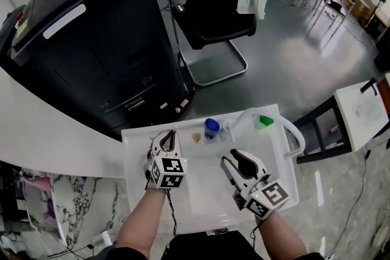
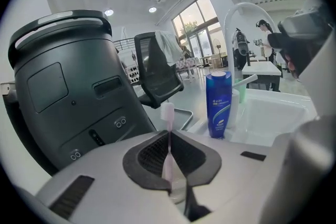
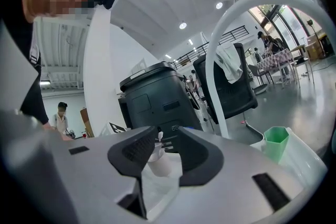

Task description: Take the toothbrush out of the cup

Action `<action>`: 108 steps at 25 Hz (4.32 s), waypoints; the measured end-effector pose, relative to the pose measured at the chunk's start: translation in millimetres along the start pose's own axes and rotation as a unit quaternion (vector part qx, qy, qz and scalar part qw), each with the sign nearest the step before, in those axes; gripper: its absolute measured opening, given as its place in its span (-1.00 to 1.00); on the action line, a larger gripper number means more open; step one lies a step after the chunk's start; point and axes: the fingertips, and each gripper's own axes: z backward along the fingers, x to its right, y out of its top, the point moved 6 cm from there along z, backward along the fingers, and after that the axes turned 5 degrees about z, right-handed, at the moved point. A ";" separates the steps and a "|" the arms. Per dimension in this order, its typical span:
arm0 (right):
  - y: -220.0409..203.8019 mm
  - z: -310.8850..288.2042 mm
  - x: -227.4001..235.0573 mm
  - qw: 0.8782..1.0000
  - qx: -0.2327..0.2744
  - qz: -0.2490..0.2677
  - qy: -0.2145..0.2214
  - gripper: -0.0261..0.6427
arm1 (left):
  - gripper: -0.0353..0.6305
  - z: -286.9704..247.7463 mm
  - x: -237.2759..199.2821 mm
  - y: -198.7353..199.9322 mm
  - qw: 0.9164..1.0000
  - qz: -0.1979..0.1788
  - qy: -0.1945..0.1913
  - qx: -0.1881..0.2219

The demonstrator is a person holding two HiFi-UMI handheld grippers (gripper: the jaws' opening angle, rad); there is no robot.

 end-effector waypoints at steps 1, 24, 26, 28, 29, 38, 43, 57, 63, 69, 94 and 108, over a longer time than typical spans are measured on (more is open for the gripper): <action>1.9 0.6 -0.8 1.000 0.003 0.000 0.002 -0.50 | -0.81 3.3 -2.2 2.2 1.000 0.003 0.005 0.005; 51.5 72.9 -65.9 0.991 0.051 0.044 0.118 -0.87 | -0.81 219.4 8.8 65.7 0.972 0.096 0.093 0.195; 54.2 85.0 -73.5 0.989 0.055 0.045 0.128 -0.87 | -0.81 247.2 20.4 62.6 0.970 0.111 0.091 0.198; 54.1 96.9 -80.0 0.988 0.057 0.044 0.135 -0.87 | -0.81 274.1 33.6 57.9 0.967 0.125 0.088 0.202; 53.1 102.2 -83.0 0.988 0.058 0.043 0.138 -0.87 | -0.81 286.3 39.7 53.4 0.967 0.129 0.087 0.203; 37.1 126.0 -108.7 0.988 0.044 0.026 0.148 -0.87 | -0.81 360.8 71.7 3.0 0.968 0.156 0.091 0.176; 21.7 128.1 -129.2 0.988 0.029 0.028 0.150 -0.87 | -0.81 380.3 75.3 -15.9 0.969 0.163 0.081 0.169; -21.0 154.4 -224.3 0.997 0.008 0.043 0.061 -0.87 | -0.81 432.5 58.9 -65.9 0.968 0.161 -0.031 0.188; -35.7 186.9 -259.8 0.999 0.009 0.052 0.009 -0.87 | -0.81 454.1 59.3 -97.4 0.966 0.160 -0.077 0.188; -45.6 223.2 -284.4 0.998 0.006 0.062 -0.020 -0.87 | -0.81 476.7 71.3 -112.7 0.963 0.159 -0.103 0.190; -22.8 324.1 -271.7 0.993 0.023 0.088 0.070 -0.87 | -0.81 540.2 190.3 -84.7 0.966 0.160 -0.039 0.202; -14.7 356.2 -265.4 0.992 0.031 0.087 0.085 -0.87 | -0.81 563.2 219.4 -73.6 0.966 0.150 -0.018 0.208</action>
